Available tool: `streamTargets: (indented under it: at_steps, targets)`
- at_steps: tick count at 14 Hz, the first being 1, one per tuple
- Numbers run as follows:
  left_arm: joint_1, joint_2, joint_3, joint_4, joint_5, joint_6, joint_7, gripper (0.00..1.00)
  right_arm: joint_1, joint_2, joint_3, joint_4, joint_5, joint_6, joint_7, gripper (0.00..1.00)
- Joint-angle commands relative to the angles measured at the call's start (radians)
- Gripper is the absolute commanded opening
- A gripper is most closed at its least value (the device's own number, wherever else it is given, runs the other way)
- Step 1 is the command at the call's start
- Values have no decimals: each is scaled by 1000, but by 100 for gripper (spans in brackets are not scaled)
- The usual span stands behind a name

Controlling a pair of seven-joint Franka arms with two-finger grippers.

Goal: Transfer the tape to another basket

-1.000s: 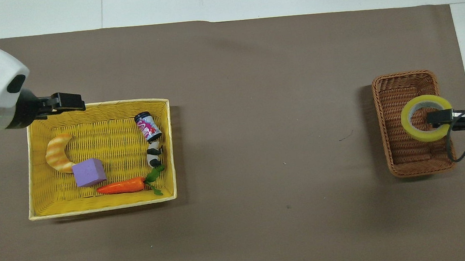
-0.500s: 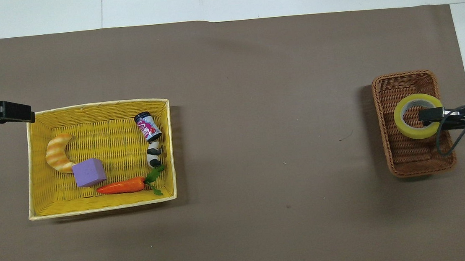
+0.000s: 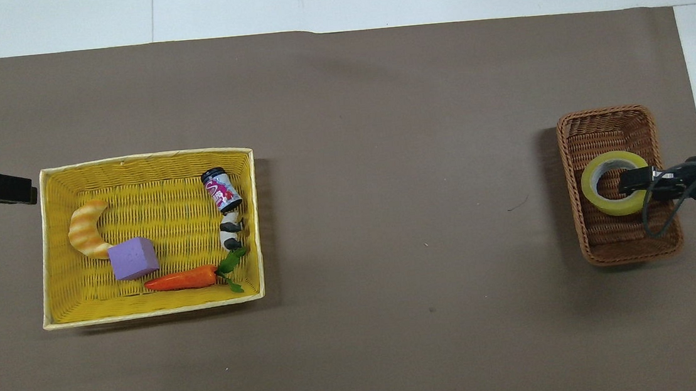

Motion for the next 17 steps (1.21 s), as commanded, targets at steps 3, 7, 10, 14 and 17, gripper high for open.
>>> streamTargets:
  at_steps: [3, 7, 10, 14, 17]
  targets:
    - [25, -37, -2, -51, 16, 17, 26, 100, -19, -7, 9, 38, 62, -4, -43, 100]
    - [23, -31, -2, -40, 14, 16, 15, 100, 0, -26, 9, 130, 19, 4, -30, 100]
    - [25, -30, -2, -40, 14, 17, 13, 100, 67, -29, 11, 234, -192, 5, 44, 100]
    - [25, -30, -2, -40, 14, 17, 13, 100, 220, -82, 13, 255, -395, -2, 319, 100]
    - [25, -30, -2, -40, 14, 17, 13, 100, 309, -131, 14, 248, -452, -45, 533, 100]
